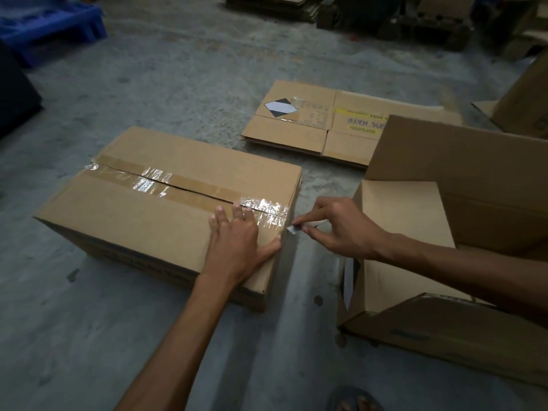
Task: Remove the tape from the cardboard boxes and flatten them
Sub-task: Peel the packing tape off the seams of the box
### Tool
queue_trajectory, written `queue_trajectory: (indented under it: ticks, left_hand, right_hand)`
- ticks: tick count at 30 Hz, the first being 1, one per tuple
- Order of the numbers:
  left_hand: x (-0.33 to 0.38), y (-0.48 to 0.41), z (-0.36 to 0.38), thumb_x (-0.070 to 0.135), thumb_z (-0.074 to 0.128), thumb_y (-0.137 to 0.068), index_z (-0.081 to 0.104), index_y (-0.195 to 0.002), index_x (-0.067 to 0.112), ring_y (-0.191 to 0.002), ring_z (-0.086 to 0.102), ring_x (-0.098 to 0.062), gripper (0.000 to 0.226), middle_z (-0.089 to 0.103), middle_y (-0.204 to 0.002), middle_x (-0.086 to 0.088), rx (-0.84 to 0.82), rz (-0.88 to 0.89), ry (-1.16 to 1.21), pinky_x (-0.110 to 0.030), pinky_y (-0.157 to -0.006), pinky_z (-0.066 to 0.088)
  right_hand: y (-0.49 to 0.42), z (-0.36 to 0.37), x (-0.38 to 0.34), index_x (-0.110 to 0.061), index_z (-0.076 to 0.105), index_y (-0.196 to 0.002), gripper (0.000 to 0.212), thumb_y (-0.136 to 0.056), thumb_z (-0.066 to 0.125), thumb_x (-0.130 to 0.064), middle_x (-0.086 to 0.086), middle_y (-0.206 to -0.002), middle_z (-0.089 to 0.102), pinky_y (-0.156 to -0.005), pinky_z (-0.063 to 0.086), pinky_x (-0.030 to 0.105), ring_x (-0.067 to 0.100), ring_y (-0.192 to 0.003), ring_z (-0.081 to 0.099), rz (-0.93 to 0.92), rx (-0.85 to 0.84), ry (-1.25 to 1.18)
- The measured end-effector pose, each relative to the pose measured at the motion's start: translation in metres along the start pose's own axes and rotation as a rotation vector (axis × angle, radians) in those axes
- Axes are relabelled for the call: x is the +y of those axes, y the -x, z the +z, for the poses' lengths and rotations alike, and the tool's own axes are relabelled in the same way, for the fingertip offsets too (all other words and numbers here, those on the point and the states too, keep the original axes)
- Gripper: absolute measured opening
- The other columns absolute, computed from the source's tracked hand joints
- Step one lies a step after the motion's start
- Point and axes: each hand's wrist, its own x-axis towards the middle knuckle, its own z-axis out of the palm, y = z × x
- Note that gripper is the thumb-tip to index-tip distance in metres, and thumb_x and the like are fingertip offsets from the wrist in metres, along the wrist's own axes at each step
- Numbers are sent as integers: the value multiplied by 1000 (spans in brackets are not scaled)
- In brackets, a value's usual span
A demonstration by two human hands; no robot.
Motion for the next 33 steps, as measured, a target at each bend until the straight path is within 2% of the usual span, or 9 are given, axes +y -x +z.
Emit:
queue_trajectory:
  ticks: [4, 8, 15, 20, 22, 24, 27, 30, 33]
  left_hand:
    - [0, -3, -1, 73, 37, -87, 25, -152, 1, -144, 19, -50, 98, 23, -159, -24, -23, 1, -46, -55, -118, 21]
    - [-1, -5, -1, 74, 37, -87, 24, -153, 1, -144, 19, -50, 99, 22, -159, -24, -32, 12, -54, -55, -117, 22]
    - [-3, -5, 2, 78, 35, -84, 25, -152, 2, -145, 20, -49, 102, 23, -159, -24, -19, 9, -62, -54, -116, 23]
    - [-6, -7, 5, 81, 28, -80, 30, -150, 4, -144, 23, -48, 104, 26, -158, -22, 8, 16, -54, -55, -116, 27]
    - [-8, -4, 12, 83, 23, -77, 34, -149, 8, -144, 25, -46, 104, 29, -158, -19, 73, 2, -29, -53, -115, 29]
    - [-8, 3, 24, 82, 24, -79, 30, -152, 12, -147, 19, -41, 101, 26, -160, -14, 173, -18, 39, -51, -118, 25]
    - [-5, 7, 38, 79, 28, -82, 10, -158, 14, -151, 6, -35, 102, 16, -164, -11, 243, -36, 130, -46, -123, 13]
    - [-5, 3, 40, 79, 23, -82, 14, -158, 18, -152, 2, -33, 98, 11, -165, -11, 252, -40, 96, -46, -123, 9]
    - [-5, 3, 39, 79, 20, -82, 17, -157, 21, -152, 2, -32, 95, 11, -165, -8, 253, -37, 79, -46, -123, 10]
  right_hand:
    - [3, 3, -2, -29, 76, -111, 25, -88, 67, -32, -4, -95, 71, -67, 41, 17, 3, -82, 59, 28, 33, -107]
    - [4, 9, -3, -26, 77, -110, 23, -88, 70, -29, -14, -99, 68, -71, 33, 10, -11, -84, 53, 55, 15, -147]
    - [3, 17, 0, -28, 76, -109, 24, -88, 67, -34, -8, -104, 74, -79, 49, 25, 2, -95, 62, 94, -2, -208]
    - [0, 23, 1, -27, 75, -112, 22, -91, 68, -32, -8, -110, 73, -81, 45, 21, 1, -98, 60, 105, 27, -202]
    - [-2, 27, 4, -25, 73, -114, 24, -93, 67, -34, -6, -114, 71, -82, 42, 20, 0, -101, 58, 124, 40, -177]
    - [-3, 30, 10, -23, 71, -115, 26, -94, 64, -38, -5, -113, 70, -82, 42, 23, 3, -98, 57, 111, 30, -137]
    - [-6, 31, 20, -20, 70, -115, 30, -95, 61, -40, -3, -111, 70, -84, 46, 30, 8, -98, 57, 91, -7, -97]
    - [-11, 29, 29, -21, 69, -117, 35, -96, 57, -45, -1, -111, 69, -83, 48, 32, 10, -96, 58, 76, -47, -71]
    - [-19, 22, 36, -20, 69, -117, 36, -96, 55, -45, 0, -111, 69, -78, 44, 27, 7, -91, 55, 55, -67, -45]
